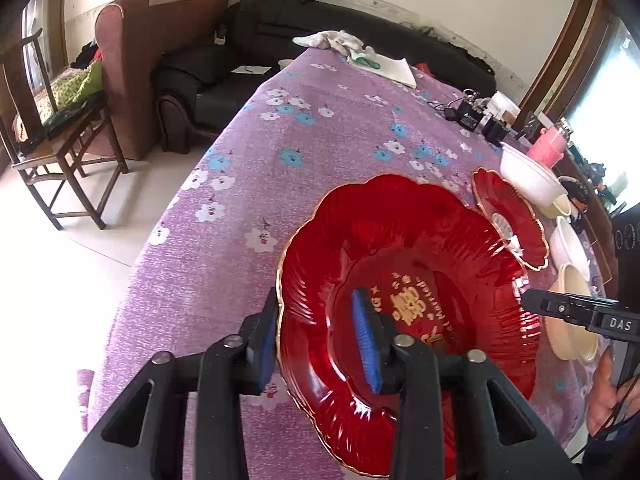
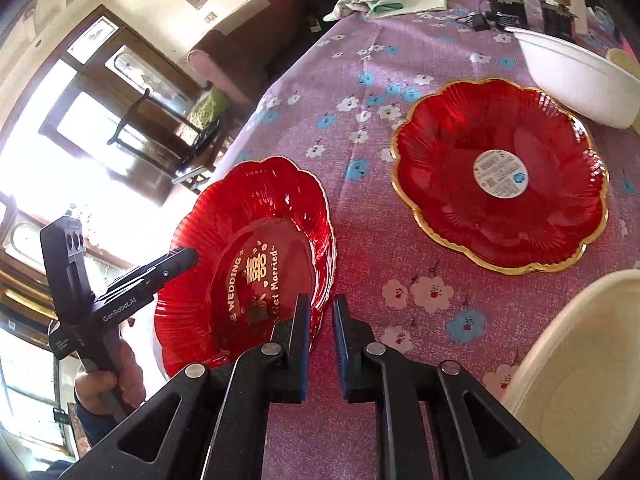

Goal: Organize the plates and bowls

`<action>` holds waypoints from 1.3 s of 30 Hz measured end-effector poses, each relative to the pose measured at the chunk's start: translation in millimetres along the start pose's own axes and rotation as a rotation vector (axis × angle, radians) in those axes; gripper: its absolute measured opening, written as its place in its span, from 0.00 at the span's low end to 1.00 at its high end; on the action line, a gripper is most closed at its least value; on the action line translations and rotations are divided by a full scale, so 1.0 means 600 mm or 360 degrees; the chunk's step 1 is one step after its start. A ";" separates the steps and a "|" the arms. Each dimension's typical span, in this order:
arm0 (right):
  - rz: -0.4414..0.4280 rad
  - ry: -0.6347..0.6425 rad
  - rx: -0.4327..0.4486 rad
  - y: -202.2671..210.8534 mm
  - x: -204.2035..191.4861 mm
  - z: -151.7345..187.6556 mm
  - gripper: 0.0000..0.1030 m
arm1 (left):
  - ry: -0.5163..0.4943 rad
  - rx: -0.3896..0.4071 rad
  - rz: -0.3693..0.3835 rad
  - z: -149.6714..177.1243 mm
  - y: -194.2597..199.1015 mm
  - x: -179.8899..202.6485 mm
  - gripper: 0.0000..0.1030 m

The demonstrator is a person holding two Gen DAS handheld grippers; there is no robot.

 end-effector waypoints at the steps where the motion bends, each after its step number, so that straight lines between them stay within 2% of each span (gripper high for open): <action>1: 0.0004 -0.0002 0.0011 0.003 0.001 0.000 0.14 | 0.0003 0.0011 0.0003 0.000 0.003 0.000 0.48; 3: 0.0023 -0.0001 0.0029 0.013 0.005 0.002 0.14 | 0.0012 0.0045 -0.0021 0.001 0.011 -0.005 0.63; 4: 0.0026 -0.0011 0.0053 0.023 0.010 0.003 0.15 | 0.0020 0.0069 -0.0027 0.000 0.016 -0.008 0.64; 8: 0.0036 -0.0082 0.0133 0.048 0.035 0.008 0.25 | 0.0073 0.0129 -0.0001 -0.002 0.038 -0.023 0.64; 11: 0.0059 -0.0128 0.0144 0.053 0.053 0.018 0.25 | 0.0091 0.0170 0.0023 -0.007 0.054 -0.021 0.64; 18: 0.0199 -0.0176 0.0179 0.076 0.093 0.034 0.25 | -0.0026 0.0199 0.0057 -0.016 0.073 0.030 0.64; 20: 0.0226 -0.0193 0.0180 0.085 0.103 0.039 0.25 | -0.0058 0.0192 0.0066 -0.017 0.072 0.047 0.64; 26: 0.0050 -0.0192 0.0297 0.142 0.103 0.048 0.25 | -0.0138 0.0182 0.0106 -0.021 0.071 0.097 0.64; 32: 0.0103 -0.0125 0.0473 0.210 0.101 0.022 0.25 | -0.0233 0.0154 0.0209 -0.017 0.059 0.189 0.66; 39: 0.0163 -0.0059 0.0473 0.219 0.120 -0.021 0.26 | -0.0380 0.0052 0.0259 0.014 0.021 0.306 0.67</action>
Point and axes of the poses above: each gripper's, at about its wrist camera, not at the fingertips, and y roughly against the way its jaws point, x to its right, z to its underside, the point moved 6 cm from there along -y, roughly the way its jaws point, and after that the axes turned 6 degrees about y, right-handed, at the moved point
